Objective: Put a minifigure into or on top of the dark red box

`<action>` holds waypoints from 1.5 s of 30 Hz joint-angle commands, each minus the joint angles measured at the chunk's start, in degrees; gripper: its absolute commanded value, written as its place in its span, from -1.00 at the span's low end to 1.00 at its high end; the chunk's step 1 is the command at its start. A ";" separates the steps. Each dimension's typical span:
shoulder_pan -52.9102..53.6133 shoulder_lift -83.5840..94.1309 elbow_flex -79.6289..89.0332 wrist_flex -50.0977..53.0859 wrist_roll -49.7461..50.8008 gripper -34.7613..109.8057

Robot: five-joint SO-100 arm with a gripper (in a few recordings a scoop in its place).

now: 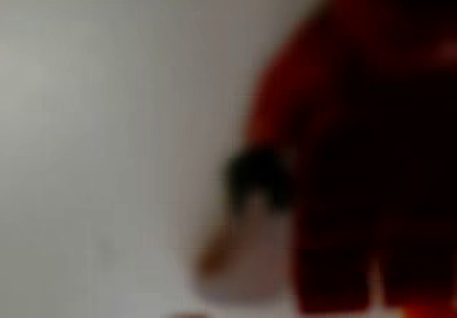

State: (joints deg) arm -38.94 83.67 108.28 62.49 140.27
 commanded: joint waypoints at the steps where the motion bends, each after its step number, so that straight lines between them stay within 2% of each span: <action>1: 0.35 0.44 -1.41 -1.41 -1.58 -0.33; 24: 4.48 -2.29 -0.62 -9.67 -7.82 -0.30; 30: 5.45 -0.79 2.11 -12.57 -12.92 -0.29; 35: 6.06 2.72 9.05 -19.78 -17.31 -0.28; 45: 8.79 2.20 9.84 -21.09 -21.36 -0.27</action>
State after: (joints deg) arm -30.94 85.61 117.69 41.22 119.27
